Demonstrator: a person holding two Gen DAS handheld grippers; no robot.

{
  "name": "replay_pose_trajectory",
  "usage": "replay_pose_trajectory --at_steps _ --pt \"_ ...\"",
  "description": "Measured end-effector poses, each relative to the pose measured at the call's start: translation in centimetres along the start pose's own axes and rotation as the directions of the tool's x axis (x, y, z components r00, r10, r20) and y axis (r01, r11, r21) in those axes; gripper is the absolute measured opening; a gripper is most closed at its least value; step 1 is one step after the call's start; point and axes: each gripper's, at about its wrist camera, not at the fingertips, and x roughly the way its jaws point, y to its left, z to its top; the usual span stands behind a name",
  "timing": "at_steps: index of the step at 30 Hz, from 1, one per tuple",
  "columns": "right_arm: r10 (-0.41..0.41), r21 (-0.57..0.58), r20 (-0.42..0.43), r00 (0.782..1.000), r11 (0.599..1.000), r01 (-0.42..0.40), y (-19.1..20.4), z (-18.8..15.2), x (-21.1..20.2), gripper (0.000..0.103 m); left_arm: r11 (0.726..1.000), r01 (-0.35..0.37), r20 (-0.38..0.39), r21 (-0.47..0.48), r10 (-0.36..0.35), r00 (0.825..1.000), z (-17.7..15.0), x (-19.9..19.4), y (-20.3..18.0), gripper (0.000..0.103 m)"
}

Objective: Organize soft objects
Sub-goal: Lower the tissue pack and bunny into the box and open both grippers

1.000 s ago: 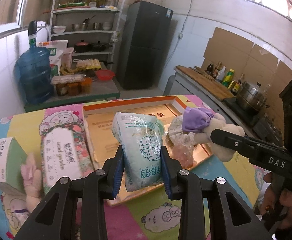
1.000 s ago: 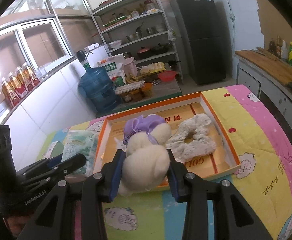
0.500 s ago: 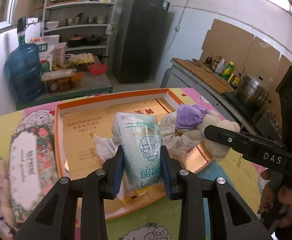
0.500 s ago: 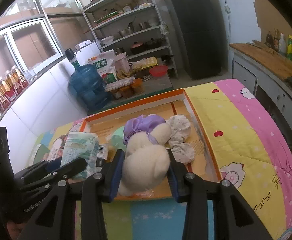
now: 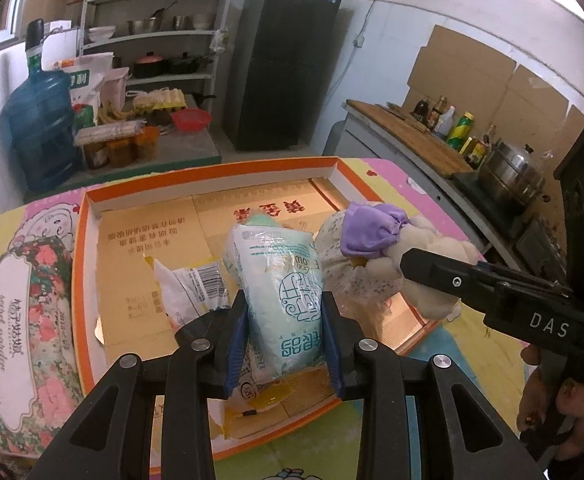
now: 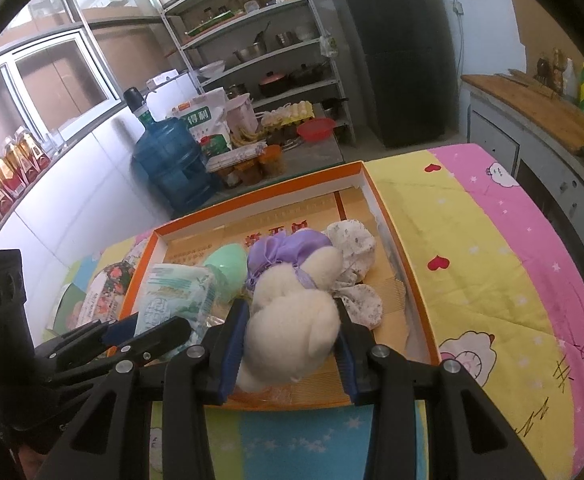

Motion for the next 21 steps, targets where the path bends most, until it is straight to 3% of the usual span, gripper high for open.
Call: replay_pose_trajectory --at_steps 21 --pt "-0.013 0.013 -0.053 0.999 1.000 0.014 -0.8 -0.6 2.0 0.042 1.000 0.010 -0.042 -0.015 -0.011 0.999 -0.4 1.1 0.2 0.036"
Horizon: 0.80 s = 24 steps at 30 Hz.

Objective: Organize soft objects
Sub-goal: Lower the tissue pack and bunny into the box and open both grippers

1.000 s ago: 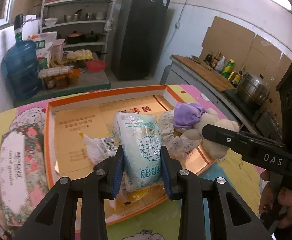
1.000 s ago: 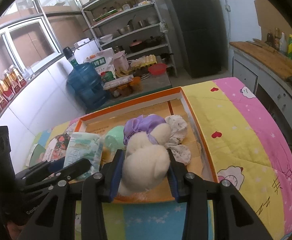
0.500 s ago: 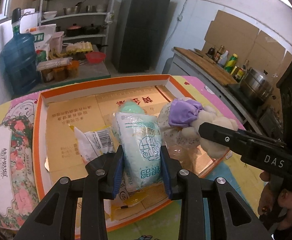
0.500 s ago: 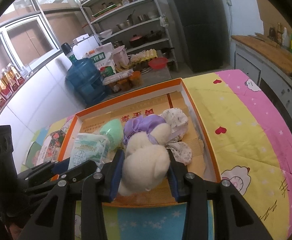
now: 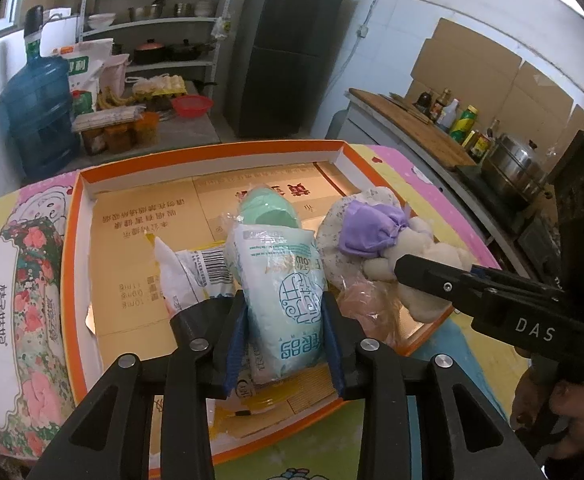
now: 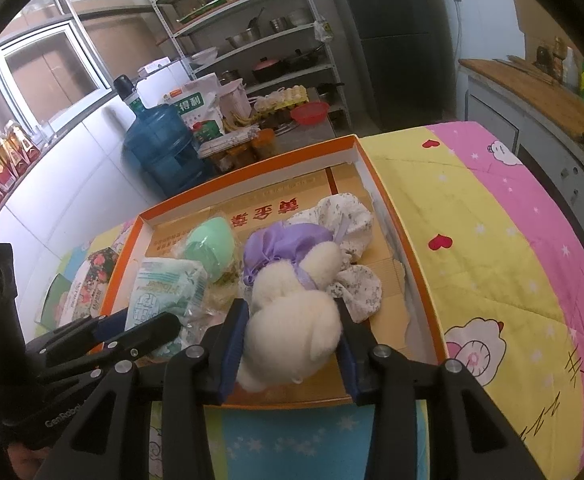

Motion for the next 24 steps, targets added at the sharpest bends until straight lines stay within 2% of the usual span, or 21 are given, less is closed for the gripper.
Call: replay_pose_trajectory --at_steps 4,7,9,11,15,24 --pt "-0.006 0.004 -0.006 1.000 1.000 0.006 -0.1 -0.2 0.1 0.043 1.000 0.019 -0.007 -0.011 -0.019 1.000 0.1 -0.2 0.1 0.042" --pt "-0.006 0.008 -0.009 1.000 1.000 0.006 -0.1 -0.3 0.0 0.046 1.000 0.030 -0.008 0.001 -0.030 1.000 0.1 -0.6 -0.1 0.054" --pt "-0.004 0.013 -0.011 1.000 1.000 0.004 -0.1 -0.5 -0.1 0.055 1.000 0.026 -0.002 0.016 -0.026 1.000 -0.1 -0.9 -0.5 0.064" --pt "-0.005 0.017 -0.003 1.000 1.000 0.005 0.0 -0.7 -0.3 0.058 0.999 0.026 0.007 0.022 -0.027 1.000 -0.2 -1.3 -0.8 0.069" --pt "-0.013 0.020 0.015 1.000 1.000 0.013 0.2 -0.9 -1.1 0.061 0.999 0.031 0.036 0.022 -0.032 0.999 -0.4 -2.4 -1.0 0.073" --pt "-0.033 0.024 0.059 0.998 0.999 0.032 1.1 -1.1 -3.2 0.061 0.998 0.060 0.092 0.034 -0.063 0.994 -0.5 -5.4 -1.6 0.074"
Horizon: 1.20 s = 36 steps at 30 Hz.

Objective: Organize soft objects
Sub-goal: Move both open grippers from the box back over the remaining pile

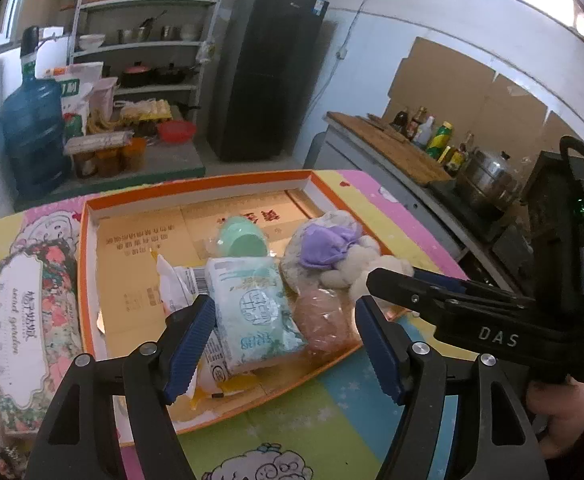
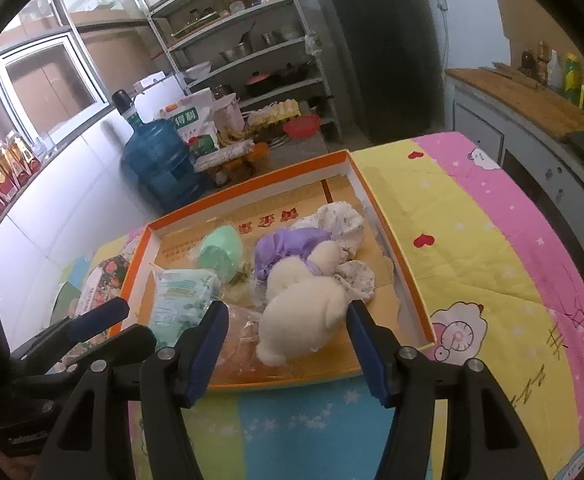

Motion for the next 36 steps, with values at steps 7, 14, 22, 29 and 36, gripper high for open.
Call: replay_pose_trajectory --at_steps 7,14,22,29,36 --pt "-0.010 -0.002 0.037 0.999 1.000 0.010 1.4 -0.4 -1.9 0.061 1.000 0.005 0.039 0.010 -0.005 0.999 -0.1 -2.8 0.2 0.074" --pt "-0.006 -0.015 0.089 0.996 1.000 0.008 4.1 -0.9 -4.2 0.061 1.000 -0.003 0.087 0.026 0.000 0.996 -0.6 -6.3 0.7 0.074" --pt "-0.002 -0.028 0.120 0.993 1.000 0.005 7.5 -2.4 -6.7 0.061 0.999 -0.014 0.131 0.040 0.009 0.991 -1.9 -10.6 1.3 0.074" --pt "0.003 -0.052 0.124 0.992 0.999 0.004 10.8 -4.0 -8.1 0.061 0.999 -0.028 0.131 0.039 0.022 0.991 -3.6 -13.5 2.7 0.074" --pt "0.027 -0.092 0.106 0.994 0.996 -0.017 14.8 -5.6 -8.1 0.061 0.998 -0.059 0.159 0.014 0.056 0.986 -5.3 -16.8 5.7 0.074"
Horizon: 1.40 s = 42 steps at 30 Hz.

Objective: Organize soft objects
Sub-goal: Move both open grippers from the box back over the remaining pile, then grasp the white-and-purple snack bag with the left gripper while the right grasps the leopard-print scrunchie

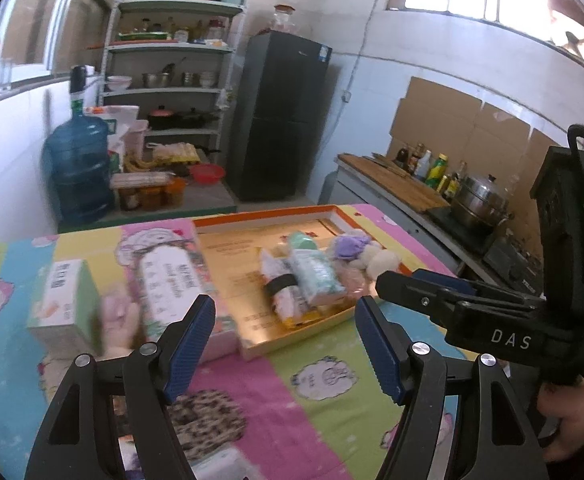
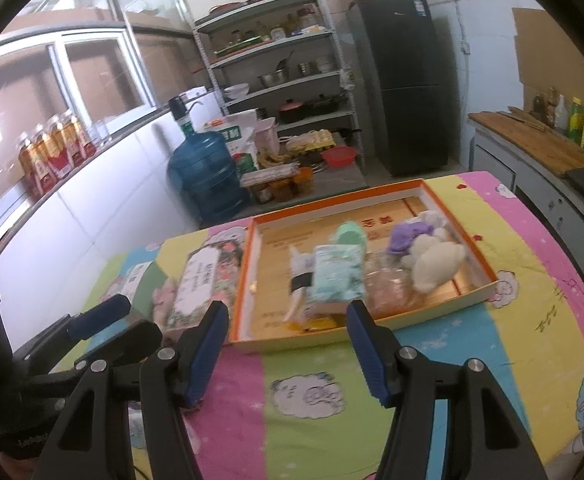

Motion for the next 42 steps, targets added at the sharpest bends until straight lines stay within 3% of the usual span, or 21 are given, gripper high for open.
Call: replay_pose_trajectory --at_steps 13,25,42 --pt "0.043 -0.066 -0.035 0.998 0.997 -0.046 6.8 -2.2 1.6 0.061 0.991 -0.116 0.030 -0.070 0.118 0.993 -2.3 -5.4 8.0 0.074" --pt "0.058 -0.091 -0.095 0.994 0.994 -0.067 10.0 -3.8 3.6 0.061 0.978 -0.164 -0.005 -0.128 0.165 0.986 -4.7 -6.4 12.7 0.074" --pt "0.072 -0.134 -0.218 0.973 0.986 -0.103 11.8 -5.4 7.1 0.061 0.976 -0.137 -0.169 -0.171 0.108 0.980 -9.2 -1.9 14.7 0.074"
